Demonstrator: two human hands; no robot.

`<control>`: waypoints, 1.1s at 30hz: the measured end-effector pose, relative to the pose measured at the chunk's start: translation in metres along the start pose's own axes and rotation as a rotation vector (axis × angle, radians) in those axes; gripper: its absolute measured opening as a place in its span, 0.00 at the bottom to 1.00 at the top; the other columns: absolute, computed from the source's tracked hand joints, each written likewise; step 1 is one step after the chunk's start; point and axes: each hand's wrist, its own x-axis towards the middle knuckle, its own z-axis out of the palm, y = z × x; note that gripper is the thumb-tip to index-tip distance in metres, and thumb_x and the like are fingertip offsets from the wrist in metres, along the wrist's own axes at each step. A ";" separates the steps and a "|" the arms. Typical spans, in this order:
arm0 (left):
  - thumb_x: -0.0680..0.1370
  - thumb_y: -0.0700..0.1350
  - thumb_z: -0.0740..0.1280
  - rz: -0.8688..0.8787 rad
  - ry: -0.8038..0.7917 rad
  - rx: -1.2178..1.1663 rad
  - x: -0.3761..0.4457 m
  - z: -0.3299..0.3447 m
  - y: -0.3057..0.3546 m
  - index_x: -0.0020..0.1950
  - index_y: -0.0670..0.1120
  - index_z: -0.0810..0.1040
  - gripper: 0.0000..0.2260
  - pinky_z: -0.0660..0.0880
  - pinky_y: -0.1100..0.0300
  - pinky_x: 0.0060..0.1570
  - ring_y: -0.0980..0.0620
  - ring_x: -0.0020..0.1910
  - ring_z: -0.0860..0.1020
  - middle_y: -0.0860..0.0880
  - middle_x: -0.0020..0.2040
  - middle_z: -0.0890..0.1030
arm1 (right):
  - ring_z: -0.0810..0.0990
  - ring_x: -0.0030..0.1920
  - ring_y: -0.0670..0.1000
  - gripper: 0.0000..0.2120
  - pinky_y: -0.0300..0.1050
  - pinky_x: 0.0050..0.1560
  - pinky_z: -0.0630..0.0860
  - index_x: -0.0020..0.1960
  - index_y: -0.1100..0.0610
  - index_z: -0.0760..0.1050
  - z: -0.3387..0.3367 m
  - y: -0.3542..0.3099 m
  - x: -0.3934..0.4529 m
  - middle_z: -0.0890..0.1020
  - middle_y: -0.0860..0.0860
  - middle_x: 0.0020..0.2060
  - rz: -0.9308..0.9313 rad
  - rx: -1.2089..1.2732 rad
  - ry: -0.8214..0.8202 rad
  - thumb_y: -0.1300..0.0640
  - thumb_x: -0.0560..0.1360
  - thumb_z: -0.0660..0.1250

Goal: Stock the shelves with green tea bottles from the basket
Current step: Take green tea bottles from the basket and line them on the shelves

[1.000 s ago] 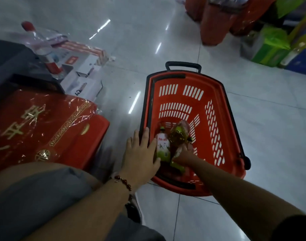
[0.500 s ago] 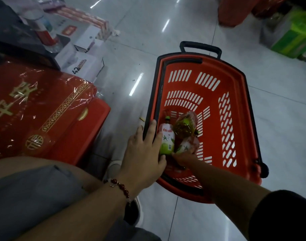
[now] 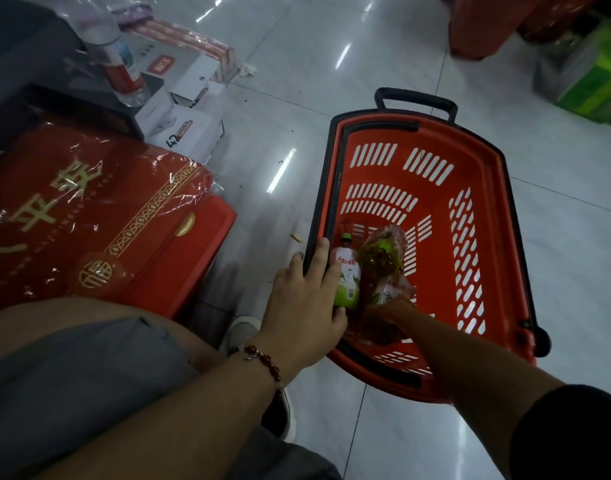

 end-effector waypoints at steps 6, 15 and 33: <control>0.80 0.59 0.59 0.007 -0.010 -0.022 -0.003 -0.005 0.001 0.80 0.50 0.49 0.33 0.58 0.45 0.74 0.42 0.77 0.53 0.48 0.82 0.43 | 0.77 0.47 0.60 0.26 0.53 0.39 0.77 0.69 0.55 0.61 -0.018 -0.016 -0.051 0.74 0.62 0.56 0.016 0.005 -0.136 0.53 0.77 0.69; 0.82 0.58 0.59 -0.037 -0.028 -0.275 -0.012 -0.023 0.003 0.80 0.53 0.54 0.29 0.56 0.47 0.75 0.46 0.79 0.51 0.50 0.82 0.49 | 0.81 0.55 0.59 0.31 0.53 0.53 0.81 0.65 0.62 0.75 -0.045 -0.026 -0.115 0.82 0.61 0.56 0.167 0.398 -0.398 0.42 0.70 0.70; 0.71 0.57 0.72 -0.068 0.173 -1.757 -0.070 -0.158 -0.016 0.72 0.56 0.70 0.30 0.79 0.42 0.55 0.43 0.58 0.82 0.46 0.62 0.82 | 0.83 0.56 0.56 0.25 0.49 0.51 0.82 0.69 0.46 0.68 -0.049 -0.088 -0.347 0.81 0.55 0.60 -0.885 0.017 -0.559 0.50 0.73 0.69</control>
